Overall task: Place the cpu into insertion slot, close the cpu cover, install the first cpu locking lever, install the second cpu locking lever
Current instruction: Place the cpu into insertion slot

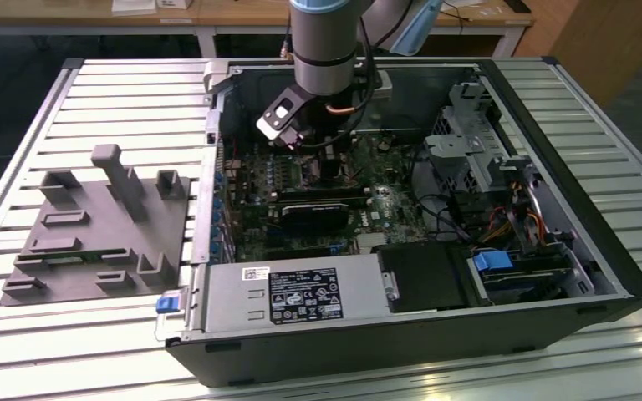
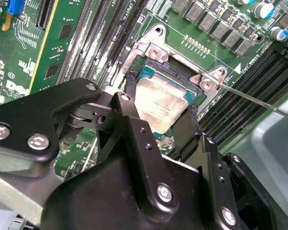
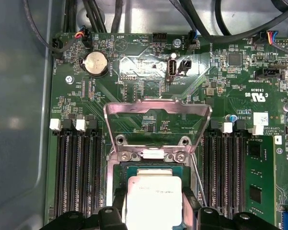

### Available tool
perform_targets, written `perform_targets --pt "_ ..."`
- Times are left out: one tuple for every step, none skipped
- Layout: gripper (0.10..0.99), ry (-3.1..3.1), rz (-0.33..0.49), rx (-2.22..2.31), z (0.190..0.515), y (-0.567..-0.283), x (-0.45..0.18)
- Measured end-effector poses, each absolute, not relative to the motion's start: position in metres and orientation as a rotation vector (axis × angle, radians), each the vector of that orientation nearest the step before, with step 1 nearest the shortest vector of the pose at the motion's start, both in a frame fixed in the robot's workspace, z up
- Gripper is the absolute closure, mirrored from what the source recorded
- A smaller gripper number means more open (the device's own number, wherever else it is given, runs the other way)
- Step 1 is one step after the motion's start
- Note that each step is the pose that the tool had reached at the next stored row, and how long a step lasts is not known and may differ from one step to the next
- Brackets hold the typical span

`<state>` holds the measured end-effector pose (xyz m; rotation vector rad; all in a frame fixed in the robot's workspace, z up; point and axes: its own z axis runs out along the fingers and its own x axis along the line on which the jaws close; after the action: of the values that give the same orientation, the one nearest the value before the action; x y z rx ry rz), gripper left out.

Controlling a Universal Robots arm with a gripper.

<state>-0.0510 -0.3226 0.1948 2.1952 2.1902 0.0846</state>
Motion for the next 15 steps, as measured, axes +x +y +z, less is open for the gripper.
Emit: perform_targets --pt "0.545 2.190 0.085 2.195 0.1945 -0.3226 -0.0510" --pt "0.545 2.190 0.085 2.195 0.1941 -0.3226 -0.0511" --pt "0.545 2.190 0.085 2.195 0.1941 -0.3226 -0.0511" --pt "0.545 2.190 0.084 2.195 0.1941 -0.3226 -0.0511" --pt "0.545 2.190 0.084 2.195 0.1941 -0.3226 -0.0511" --pt "0.545 2.190 0.085 2.195 0.1940 -0.3226 -0.0511" --pt "0.545 2.190 0.085 2.195 0.1940 -0.3226 -0.0511" --pt "0.545 2.190 0.085 2.195 0.1940 -0.3226 -0.0511" --pt "0.545 2.190 0.085 2.195 0.1940 -0.3226 -0.0511" --pt "0.533 2.190 0.085 2.195 0.1940 -0.3226 -0.0511" --pt "0.533 2.190 0.085 2.195 0.1939 -0.3226 -0.0511" --pt "0.475 2.190 0.085 2.195 0.1939 -0.3226 -0.0511" --pt "0.475 2.190 0.085 2.195 0.1939 -0.3226 -0.0511" --pt "0.475 2.190 0.085 2.195 0.1939 -0.3226 -0.0511" --pt "0.475 2.190 0.085 2.195 0.1939 -0.3226 -0.0511"
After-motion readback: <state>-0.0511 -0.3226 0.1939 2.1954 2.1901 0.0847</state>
